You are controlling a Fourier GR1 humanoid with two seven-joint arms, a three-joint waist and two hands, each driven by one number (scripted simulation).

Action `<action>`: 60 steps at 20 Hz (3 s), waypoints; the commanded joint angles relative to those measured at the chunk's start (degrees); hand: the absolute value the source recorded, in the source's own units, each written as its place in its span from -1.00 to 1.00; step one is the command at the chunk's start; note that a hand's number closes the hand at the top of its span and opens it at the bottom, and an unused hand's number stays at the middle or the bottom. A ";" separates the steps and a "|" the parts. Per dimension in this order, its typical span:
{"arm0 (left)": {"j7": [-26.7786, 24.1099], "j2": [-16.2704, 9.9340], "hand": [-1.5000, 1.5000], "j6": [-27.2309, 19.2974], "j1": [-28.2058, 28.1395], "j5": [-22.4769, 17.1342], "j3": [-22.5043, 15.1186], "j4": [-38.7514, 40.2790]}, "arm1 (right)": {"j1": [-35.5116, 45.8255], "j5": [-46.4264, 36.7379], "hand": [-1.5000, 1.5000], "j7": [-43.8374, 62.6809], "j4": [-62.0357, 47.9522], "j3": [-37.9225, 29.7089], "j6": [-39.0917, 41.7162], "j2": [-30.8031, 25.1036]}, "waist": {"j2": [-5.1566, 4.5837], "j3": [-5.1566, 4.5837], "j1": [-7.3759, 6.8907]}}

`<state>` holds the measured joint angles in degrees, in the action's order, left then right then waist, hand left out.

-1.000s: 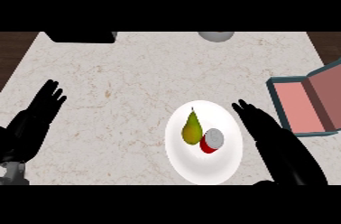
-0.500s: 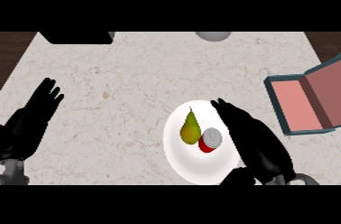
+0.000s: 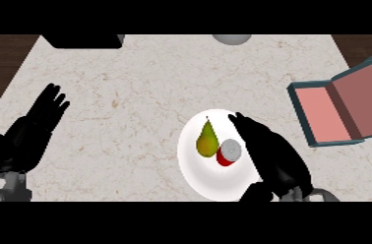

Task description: Pick the can from the plate and place it in the cardboard box

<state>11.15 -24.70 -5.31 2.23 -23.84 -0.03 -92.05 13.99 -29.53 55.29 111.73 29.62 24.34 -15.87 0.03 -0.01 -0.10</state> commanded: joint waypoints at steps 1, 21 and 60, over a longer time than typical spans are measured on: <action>1.64 0.17 0.00 0.79 -1.48 0.47 2.38 -2.48 | -3.22 -5.29 -1.00 -0.69 -2.20 2.80 -0.73 2.05 | 0.02 0.01 -0.07; 2.10 5.61 0.00 4.83 2.07 5.58 5.14 2.46 | -0.07 -13.29 -1.00 -1.36 -7.61 -0.52 6.26 10.03 | -0.01 0.00 0.24; 5.12 12.55 0.00 8.11 -0.79 12.69 8.61 -3.69 | 1.84 -27.27 1.00 -20.12 -29.22 -4.01 -1.43 14.56 | -0.04 0.01 -0.12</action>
<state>16.34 -13.86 4.10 1.93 -13.55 10.03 -95.15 14.00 -55.00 38.99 86.45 25.42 25.57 -1.87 0.04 -0.01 -0.14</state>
